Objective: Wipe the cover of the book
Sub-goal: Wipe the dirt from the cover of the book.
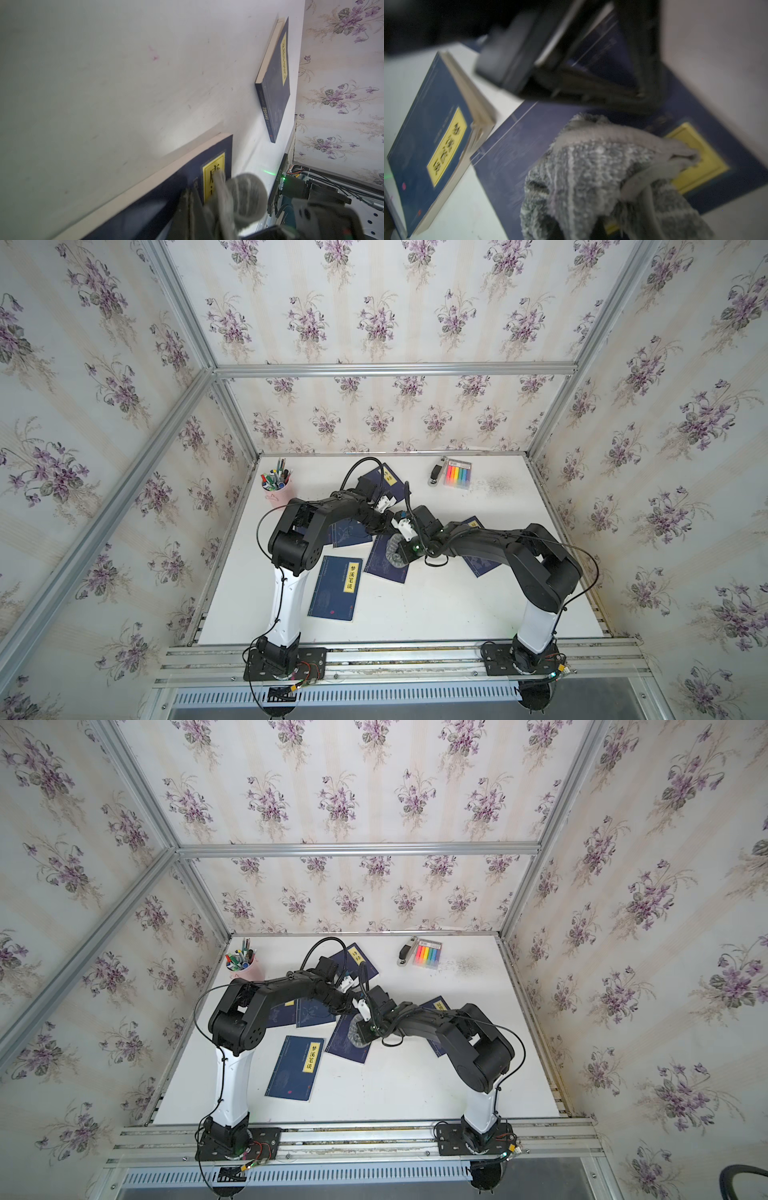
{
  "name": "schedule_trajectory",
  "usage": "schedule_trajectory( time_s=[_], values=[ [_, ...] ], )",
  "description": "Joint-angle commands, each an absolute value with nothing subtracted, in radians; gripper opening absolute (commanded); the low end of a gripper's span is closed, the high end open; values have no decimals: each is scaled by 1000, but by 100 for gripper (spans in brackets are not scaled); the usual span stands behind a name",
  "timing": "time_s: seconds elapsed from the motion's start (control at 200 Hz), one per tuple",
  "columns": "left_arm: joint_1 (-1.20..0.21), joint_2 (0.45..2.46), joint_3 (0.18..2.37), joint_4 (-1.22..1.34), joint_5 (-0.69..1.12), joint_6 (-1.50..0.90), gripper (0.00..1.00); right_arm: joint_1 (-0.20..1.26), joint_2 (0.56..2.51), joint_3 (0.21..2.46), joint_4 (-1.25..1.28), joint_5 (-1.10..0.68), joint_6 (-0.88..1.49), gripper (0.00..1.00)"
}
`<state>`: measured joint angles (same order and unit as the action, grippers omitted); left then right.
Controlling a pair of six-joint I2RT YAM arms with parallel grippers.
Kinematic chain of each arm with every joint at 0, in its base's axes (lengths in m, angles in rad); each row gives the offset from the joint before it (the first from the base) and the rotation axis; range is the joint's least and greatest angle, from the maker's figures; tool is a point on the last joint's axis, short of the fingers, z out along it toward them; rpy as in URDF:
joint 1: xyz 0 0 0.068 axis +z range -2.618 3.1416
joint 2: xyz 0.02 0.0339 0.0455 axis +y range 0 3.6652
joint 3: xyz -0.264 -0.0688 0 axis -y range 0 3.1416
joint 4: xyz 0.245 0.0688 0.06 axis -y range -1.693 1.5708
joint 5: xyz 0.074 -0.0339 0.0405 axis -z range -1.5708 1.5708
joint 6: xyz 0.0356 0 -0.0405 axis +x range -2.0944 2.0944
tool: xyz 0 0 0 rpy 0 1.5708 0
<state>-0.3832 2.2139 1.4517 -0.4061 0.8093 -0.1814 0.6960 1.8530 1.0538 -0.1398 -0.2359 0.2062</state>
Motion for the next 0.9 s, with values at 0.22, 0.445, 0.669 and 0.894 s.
schedule_trajectory(
  time_s=[0.22, 0.445, 0.669, 0.894],
  values=[
    [-383, 2243, 1435, -505, 545, -175, 0, 674, 1832, 1044, -187, -223, 172, 0],
    [-383, 2243, 1436, -505, 545, -173, 0, 807, 1780, 983, -200, -307, 182, 0],
    [-383, 2242, 1434, -503, 546, -175, 0, 832, 1790, 979, -175, -287, 206, 0],
    [-383, 2243, 1435, -503, 547, -175, 0, 660, 1844, 998, -114, -250, 257, 0]
  ],
)
